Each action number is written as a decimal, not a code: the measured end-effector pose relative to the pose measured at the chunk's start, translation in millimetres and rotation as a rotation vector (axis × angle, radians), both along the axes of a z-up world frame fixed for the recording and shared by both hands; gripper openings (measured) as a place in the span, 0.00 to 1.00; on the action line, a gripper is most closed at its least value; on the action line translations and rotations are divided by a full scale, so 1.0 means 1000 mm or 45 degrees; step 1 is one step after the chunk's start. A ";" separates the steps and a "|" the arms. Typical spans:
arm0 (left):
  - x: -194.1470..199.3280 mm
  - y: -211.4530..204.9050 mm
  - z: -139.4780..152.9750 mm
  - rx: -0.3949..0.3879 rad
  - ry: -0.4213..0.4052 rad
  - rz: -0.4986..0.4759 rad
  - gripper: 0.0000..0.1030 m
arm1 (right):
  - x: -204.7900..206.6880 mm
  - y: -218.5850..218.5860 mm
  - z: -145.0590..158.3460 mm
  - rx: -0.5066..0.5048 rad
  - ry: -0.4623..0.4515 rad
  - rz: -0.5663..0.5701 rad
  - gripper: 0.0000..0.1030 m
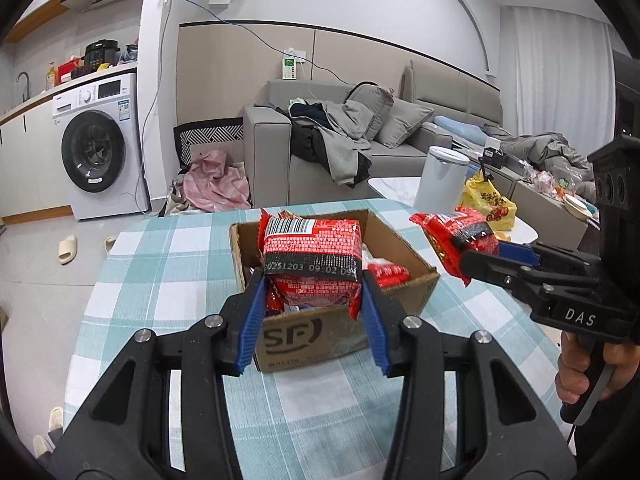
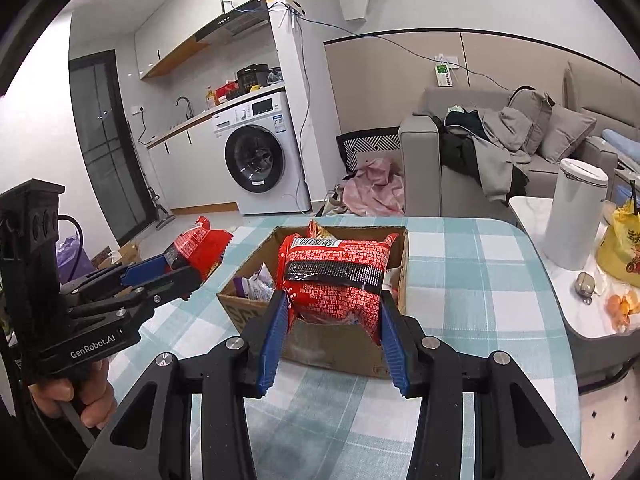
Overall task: Organize snacks
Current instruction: 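Lift both red bars and carry them over the cardboard box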
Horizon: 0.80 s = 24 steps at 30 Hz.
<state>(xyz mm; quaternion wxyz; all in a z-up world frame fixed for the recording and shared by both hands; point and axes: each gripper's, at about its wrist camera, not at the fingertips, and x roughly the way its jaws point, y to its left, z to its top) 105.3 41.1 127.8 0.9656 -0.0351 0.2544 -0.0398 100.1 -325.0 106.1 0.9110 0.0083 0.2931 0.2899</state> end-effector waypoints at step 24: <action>0.088 0.013 -0.015 0.008 0.032 0.045 0.41 | 0.055 0.015 -0.008 0.037 0.033 -0.035 0.44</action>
